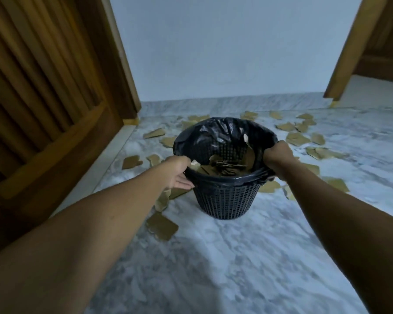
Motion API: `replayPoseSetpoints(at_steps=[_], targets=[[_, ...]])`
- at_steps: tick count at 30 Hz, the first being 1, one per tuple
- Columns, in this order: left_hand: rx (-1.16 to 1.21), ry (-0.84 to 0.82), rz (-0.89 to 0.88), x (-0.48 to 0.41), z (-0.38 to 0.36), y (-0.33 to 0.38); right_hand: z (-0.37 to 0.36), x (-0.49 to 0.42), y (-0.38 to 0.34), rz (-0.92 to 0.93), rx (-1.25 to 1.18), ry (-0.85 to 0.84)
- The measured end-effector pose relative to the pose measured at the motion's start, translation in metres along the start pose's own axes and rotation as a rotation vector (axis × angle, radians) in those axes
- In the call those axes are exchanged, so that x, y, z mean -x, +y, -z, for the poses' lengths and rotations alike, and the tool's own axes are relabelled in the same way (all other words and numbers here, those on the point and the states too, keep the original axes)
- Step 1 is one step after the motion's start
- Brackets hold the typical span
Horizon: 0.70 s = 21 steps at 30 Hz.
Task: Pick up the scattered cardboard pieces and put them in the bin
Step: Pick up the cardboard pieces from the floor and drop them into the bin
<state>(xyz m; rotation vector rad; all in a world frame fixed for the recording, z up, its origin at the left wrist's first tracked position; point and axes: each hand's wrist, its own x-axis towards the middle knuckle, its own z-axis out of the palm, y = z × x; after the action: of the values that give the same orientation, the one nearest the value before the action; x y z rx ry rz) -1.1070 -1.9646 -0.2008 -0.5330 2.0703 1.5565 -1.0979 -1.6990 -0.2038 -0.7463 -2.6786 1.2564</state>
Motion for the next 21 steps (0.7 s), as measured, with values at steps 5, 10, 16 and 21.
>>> replayPoseSetpoints(at_steps=[5,10,16,21], targets=[[-0.168,-0.034,0.038,0.003,-0.005,-0.005,0.011,0.003,0.027,0.001,0.159,-0.044],[-0.168,0.032,-0.014,0.003,0.013,-0.014,-0.005,0.003,-0.006,0.217,0.431,0.005],[-0.148,0.171,-0.016,0.010,0.072,-0.047,-0.080,0.053,-0.084,0.530,0.569,-0.235],[-0.389,0.363,-0.119,0.009,0.139,-0.065,-0.142,0.101,-0.124,0.863,0.753,-0.258]])
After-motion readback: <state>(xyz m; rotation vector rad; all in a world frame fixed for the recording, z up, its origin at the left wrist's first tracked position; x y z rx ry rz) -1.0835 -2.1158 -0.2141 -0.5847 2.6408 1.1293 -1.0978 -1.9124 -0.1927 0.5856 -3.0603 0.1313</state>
